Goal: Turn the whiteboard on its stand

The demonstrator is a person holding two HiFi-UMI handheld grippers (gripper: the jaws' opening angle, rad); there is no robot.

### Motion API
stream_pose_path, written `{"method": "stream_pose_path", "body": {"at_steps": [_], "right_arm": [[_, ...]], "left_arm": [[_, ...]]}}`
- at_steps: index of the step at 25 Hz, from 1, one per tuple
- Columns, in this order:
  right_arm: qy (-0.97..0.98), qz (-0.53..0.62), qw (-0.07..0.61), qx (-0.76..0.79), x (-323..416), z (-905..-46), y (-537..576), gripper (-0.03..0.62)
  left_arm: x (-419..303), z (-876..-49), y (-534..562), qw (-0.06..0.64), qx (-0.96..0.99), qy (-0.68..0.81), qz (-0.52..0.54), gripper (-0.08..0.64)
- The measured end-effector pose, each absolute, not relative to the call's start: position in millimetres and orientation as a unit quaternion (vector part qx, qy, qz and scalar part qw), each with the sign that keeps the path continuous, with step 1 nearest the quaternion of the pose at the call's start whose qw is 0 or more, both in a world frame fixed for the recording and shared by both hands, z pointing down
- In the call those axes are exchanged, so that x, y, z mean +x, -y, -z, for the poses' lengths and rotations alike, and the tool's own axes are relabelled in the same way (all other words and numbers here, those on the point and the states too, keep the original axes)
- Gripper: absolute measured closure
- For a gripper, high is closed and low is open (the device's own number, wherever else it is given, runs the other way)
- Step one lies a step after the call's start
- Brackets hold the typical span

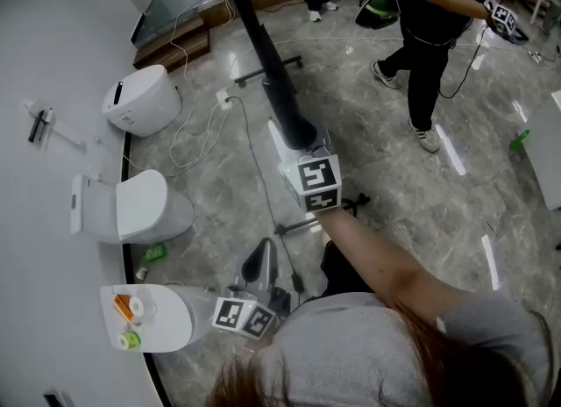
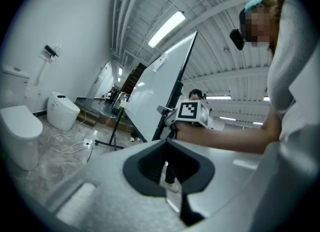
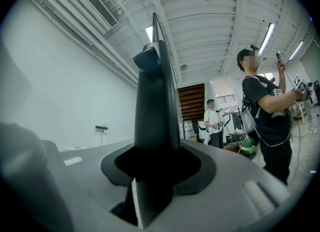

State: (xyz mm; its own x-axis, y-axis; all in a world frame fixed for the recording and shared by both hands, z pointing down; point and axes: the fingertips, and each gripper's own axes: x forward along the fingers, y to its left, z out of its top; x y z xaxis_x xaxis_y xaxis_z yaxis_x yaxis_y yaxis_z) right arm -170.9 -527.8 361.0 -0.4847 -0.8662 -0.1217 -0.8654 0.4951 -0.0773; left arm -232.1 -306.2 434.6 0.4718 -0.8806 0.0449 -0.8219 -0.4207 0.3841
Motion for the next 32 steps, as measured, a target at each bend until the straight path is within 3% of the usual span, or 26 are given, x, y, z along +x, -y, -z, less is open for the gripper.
{"method": "stream_pose_path", "body": {"at_steps": [32], "right_arm": [[-0.875, 0.009, 0.071, -0.480, -164.6, -364.8, 454.2, 0.420]], "left_arm": [[-197.2, -433.6, 257.8, 0.193, 0.847, 0.486, 0.095, 0.558]]}}
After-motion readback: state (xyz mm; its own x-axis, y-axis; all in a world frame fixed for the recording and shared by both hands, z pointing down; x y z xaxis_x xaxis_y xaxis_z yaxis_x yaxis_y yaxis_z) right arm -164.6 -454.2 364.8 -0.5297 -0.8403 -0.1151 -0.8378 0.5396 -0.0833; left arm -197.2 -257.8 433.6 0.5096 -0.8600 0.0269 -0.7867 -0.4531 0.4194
